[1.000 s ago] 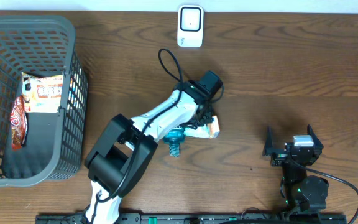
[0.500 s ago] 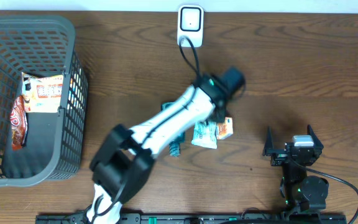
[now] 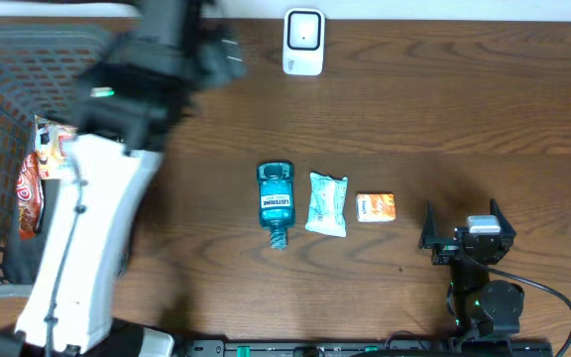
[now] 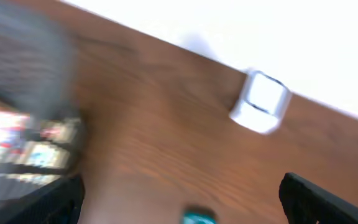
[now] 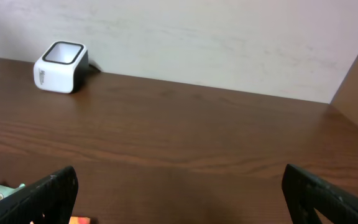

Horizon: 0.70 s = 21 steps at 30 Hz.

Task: Scan the item barcode
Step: 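Move the left gripper back into the basket and grasp a yellow bag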

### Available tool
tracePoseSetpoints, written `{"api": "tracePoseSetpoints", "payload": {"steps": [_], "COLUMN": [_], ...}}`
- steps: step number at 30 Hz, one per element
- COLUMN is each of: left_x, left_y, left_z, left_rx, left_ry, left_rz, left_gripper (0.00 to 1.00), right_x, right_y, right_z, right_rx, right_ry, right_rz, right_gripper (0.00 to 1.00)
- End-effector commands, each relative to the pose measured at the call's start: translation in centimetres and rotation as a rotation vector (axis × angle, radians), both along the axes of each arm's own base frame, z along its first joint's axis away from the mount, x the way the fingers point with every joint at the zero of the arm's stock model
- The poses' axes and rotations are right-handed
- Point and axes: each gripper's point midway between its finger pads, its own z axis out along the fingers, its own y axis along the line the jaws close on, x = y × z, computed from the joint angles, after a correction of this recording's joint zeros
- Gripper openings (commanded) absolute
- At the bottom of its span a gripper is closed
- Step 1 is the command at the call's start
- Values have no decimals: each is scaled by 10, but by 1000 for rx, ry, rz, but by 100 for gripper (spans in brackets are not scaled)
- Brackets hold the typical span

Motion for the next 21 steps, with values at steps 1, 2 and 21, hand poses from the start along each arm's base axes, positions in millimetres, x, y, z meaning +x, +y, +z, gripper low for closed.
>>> {"api": "tracePoseSetpoints", "payload": {"steps": [1, 2, 21], "left_x": [-7, -11, -61], "left_y": [68, 85, 222], "left_z": [-1, -4, -173], "left_rx": [28, 30, -496], "left_ry": [24, 41, 274], "left_rz": [176, 218, 1145], "left_gripper": [100, 100, 98], "right_x": [0, 0, 0], "right_y": [-3, -3, -3], "right_z": [-2, -2, -2], "right_rx": [-11, -11, -11], "right_ry": [3, 3, 3], "right_rz": [-15, -15, -16], "right_gripper": [99, 99, 99]}}
